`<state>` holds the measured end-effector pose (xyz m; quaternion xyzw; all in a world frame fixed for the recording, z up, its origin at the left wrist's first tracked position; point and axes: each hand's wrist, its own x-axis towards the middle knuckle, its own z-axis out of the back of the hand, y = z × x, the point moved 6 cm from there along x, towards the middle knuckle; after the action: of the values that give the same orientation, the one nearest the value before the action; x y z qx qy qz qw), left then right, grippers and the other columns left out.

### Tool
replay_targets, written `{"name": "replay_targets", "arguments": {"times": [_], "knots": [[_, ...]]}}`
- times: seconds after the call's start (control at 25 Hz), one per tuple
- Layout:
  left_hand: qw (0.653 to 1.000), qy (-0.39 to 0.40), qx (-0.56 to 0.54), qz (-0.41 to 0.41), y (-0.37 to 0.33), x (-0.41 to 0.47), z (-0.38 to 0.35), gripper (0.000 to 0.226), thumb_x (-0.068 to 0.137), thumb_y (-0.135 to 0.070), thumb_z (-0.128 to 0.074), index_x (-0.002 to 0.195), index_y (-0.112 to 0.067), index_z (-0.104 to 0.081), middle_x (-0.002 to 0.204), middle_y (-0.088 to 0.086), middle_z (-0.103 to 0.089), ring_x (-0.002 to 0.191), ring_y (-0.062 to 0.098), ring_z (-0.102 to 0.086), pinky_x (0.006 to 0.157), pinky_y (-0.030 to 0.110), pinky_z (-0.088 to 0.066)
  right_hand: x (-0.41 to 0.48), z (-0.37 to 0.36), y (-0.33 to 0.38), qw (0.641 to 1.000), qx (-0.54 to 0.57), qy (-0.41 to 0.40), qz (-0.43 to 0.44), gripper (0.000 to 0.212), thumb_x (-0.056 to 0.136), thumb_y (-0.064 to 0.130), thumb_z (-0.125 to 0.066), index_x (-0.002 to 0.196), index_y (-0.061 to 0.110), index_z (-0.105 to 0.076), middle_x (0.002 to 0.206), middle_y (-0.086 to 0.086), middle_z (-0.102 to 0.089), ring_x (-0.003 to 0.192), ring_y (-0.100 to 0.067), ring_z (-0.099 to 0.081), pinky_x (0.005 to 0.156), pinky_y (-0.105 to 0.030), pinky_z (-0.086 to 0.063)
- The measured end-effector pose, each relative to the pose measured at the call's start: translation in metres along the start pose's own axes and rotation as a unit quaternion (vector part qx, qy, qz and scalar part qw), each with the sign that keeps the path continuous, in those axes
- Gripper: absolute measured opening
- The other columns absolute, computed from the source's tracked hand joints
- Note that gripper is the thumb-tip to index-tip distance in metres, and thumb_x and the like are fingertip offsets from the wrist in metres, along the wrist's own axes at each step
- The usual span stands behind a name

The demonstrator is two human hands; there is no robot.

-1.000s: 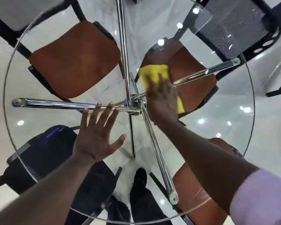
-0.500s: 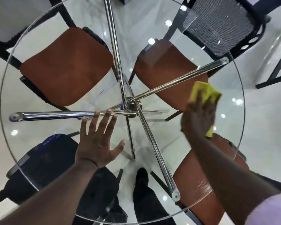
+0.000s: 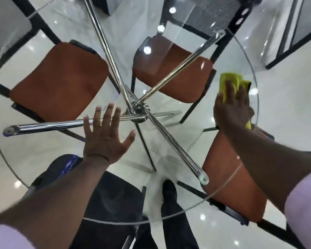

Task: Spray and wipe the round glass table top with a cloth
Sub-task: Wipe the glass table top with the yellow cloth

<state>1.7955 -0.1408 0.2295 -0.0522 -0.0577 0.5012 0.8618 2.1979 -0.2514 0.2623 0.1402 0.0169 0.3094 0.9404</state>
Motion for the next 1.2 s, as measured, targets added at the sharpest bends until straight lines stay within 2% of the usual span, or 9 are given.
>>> {"name": "replay_targets", "arguments": {"times": [0.12, 0.24, 0.36, 0.48, 0.6, 0.76, 0.92, 1.08, 1.2], "knots": [[0.997, -0.052, -0.020, -0.055, -0.015, -0.014, 0.021, 0.084, 0.095, -0.066, -0.049, 0.163, -0.022, -0.030, 0.173, 0.002, -0.024, 0.159, 0.030, -0.022, 0.125, 0.061, -0.013, -0.097, 0.022, -0.051, 0.998, 0.014, 0.046, -0.037, 0.058, 0.110, 0.054, -0.038, 0.166, 0.050, -0.026, 0.180, 0.004, -0.018, 0.166, -0.022, -0.015, 0.127, -0.070, -0.019], [0.979, -0.087, -0.075, -0.168, -0.067, -0.058, 0.047, 0.081, 0.093, -0.060, -0.058, 0.160, -0.018, -0.039, 0.171, 0.004, -0.030, 0.158, 0.026, -0.029, 0.123, 0.059, -0.024, -0.188, 0.037, -0.061, 0.997, 0.040, 0.053, 0.042, 0.053, 0.106, 0.033, -0.054, 0.159, 0.032, -0.052, 0.167, -0.014, -0.046, 0.156, -0.030, -0.032, 0.130, -0.057, -0.026], [0.973, 0.005, -0.138, -0.183, -0.132, -0.097, 0.068, 0.079, 0.091, -0.062, -0.057, 0.155, -0.019, -0.045, 0.168, 0.001, -0.036, 0.157, 0.021, -0.030, 0.124, 0.053, -0.026, -0.227, 0.056, -0.063, 0.973, 0.108, 0.163, 0.122, 0.058, 0.085, 0.008, -0.080, 0.140, 0.025, -0.073, 0.148, -0.014, -0.066, 0.139, -0.033, -0.052, 0.119, -0.037, -0.036], [0.959, 0.141, -0.136, -0.207, -0.190, -0.109, 0.091, 0.085, 0.085, -0.076, -0.048, 0.149, -0.021, -0.052, 0.161, 0.000, -0.048, 0.150, 0.020, -0.042, 0.122, 0.045, -0.033, -0.251, 0.097, -0.078, 0.911, 0.118, 0.365, 0.152, 0.056, 0.088, 0.004, -0.083, 0.140, 0.020, -0.073, 0.136, 0.005, -0.068, 0.127, -0.012, -0.063, 0.099, -0.012, -0.036], [0.936, 0.219, -0.120, -0.249, -0.252, -0.116, 0.128, 0.082, 0.082, -0.084, -0.048, 0.144, -0.030, -0.056, 0.154, -0.009, -0.054, 0.140, 0.014, -0.052, 0.117, 0.033, -0.036, -0.261, 0.155, -0.149, 0.871, 0.188, 0.448, 0.078, 0.049, 0.094, 0.016, -0.081, 0.138, 0.037, -0.071, 0.125, 0.014, -0.070, 0.102, 0.003, -0.069, 0.093, -0.017, -0.047], [0.919, 0.225, -0.120, -0.301, -0.362, -0.133, 0.183, 0.082, 0.077, -0.088, -0.055, 0.137, -0.032, -0.061, 0.140, -0.013, -0.064, 0.123, 0.007, -0.064, 0.105, 0.026, -0.044, -0.262, 0.265, -0.283, 0.894, 0.285, 0.346, 0.005, 0.057, 0.087, 0.027, -0.087, 0.136, 0.050, -0.068, 0.136, 0.010, -0.069, 0.117, -0.014, -0.069, 0.100, -0.031, -0.059], [0.886, 0.191, -0.144, -0.397, -0.559, -0.196, 0.238, 0.089, 0.071, -0.092, -0.052, 0.128, -0.026, -0.070, 0.122, -0.009, -0.073, 0.104, 0.001, -0.068, 0.095, 0.025, -0.053, -0.289, 0.419, -0.468, 0.870, 0.447, 0.191, -0.082, 0.060, 0.086, 0.003, -0.088, 0.133, 0.035, -0.069, 0.132, -0.004, -0.073, 0.099, -0.007, -0.074, 0.082, -0.026, -0.061], [0.862, 0.167, -0.178, -0.443, -0.727, -0.250, 0.273, 0.064, 0.078, -0.080, -0.061, 0.119, -0.032, -0.072, 0.112, -0.021, -0.072, 0.105, -0.006, -0.065, 0.093, 0.034, -0.057, -0.304, 0.530, -0.613, 0.800, 0.574, 0.046, -0.169, 0.053, 0.088, 0.009, -0.087, 0.135, 0.025, -0.070, 0.117, -0.011, -0.077, 0.079, -0.032, -0.078, 0.064, -0.038, -0.063], [0.842, 0.152, -0.182, -0.484, -0.826, -0.278, 0.291, 0.051, 0.084, -0.073, -0.065, 0.114, -0.033, -0.073, 0.107, -0.022, -0.071, 0.103, -0.005, -0.065, 0.091, 0.036, -0.057, -0.303, 0.576, -0.689, 0.713, 0.670, 0.034, -0.206, 0.046, 0.090, 0.028, -0.083, 0.128, 0.007, -0.067, 0.102, -0.022, -0.070, 0.077, -0.034, -0.071, 0.069, -0.042, -0.059]]}}
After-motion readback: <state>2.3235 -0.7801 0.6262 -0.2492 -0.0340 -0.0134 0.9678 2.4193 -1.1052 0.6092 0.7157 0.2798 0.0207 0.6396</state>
